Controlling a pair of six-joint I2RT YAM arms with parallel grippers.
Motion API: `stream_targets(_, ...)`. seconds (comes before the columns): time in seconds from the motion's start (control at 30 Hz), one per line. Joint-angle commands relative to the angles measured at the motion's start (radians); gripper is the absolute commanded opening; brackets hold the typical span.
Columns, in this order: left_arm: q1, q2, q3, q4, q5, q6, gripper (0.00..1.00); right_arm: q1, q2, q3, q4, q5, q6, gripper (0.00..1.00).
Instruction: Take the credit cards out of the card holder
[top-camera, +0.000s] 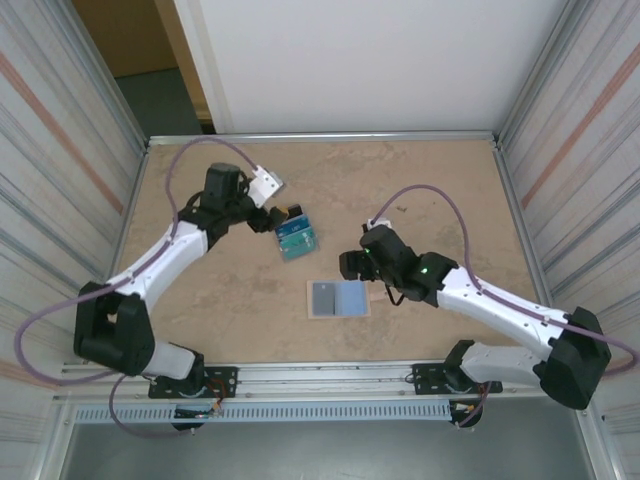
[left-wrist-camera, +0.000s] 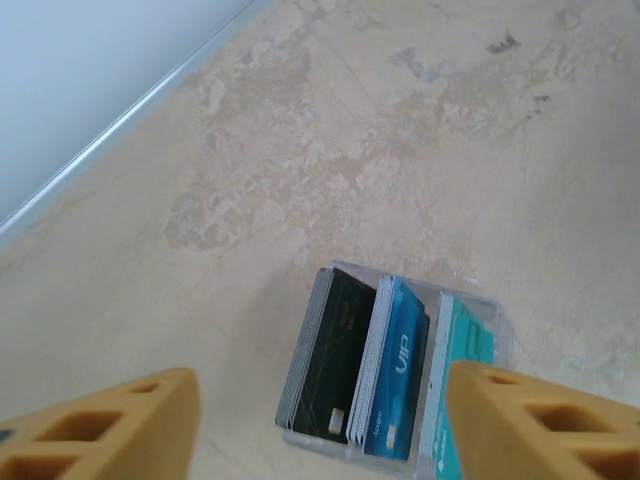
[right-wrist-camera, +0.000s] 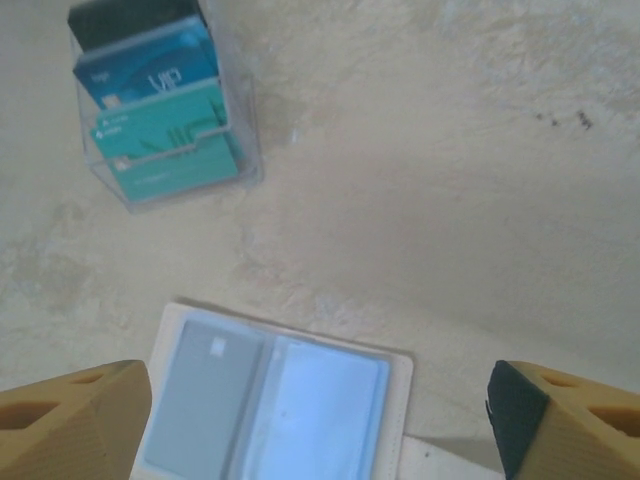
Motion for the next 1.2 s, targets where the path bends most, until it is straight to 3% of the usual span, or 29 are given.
stream_targets(0.0,-0.044,-0.102,-0.121,0.113,-0.135,-0.174,0.81,0.038,0.048,0.046,-0.042,0.032,0.054,0.82)
stream_targets(0.07,-0.066,-0.165,-0.193,0.158,-0.151,-0.24,0.88,0.054,0.074,0.05,-0.042,0.016,0.067,0.79)
stream_targets(0.1,-0.081,-0.196,-0.227,0.174,-0.17,-0.27,0.98,0.061,0.09,0.052,-0.042,0.008,0.077,0.77)
stream_targets(0.37,-0.207,-0.345,-0.378,0.138,-0.46,-0.451,0.99,0.118,0.204,0.062,-0.039,-0.039,0.126,0.6)
stream_targets(0.57,-0.213,-0.443,-0.472,0.098,-0.577,-0.629,0.99,0.187,0.314,0.12,-0.069,-0.019,0.13,0.52)
stream_targets(0.77,-0.211,-0.481,-0.507,0.046,-0.636,-0.687,0.99,0.239,0.443,0.202,-0.09,-0.013,0.118,0.43)
stream_targets(1.17,-0.208,-0.463,-0.505,0.027,-0.659,-0.7,0.99,0.252,0.579,0.252,-0.081,-0.076,0.125,0.45)
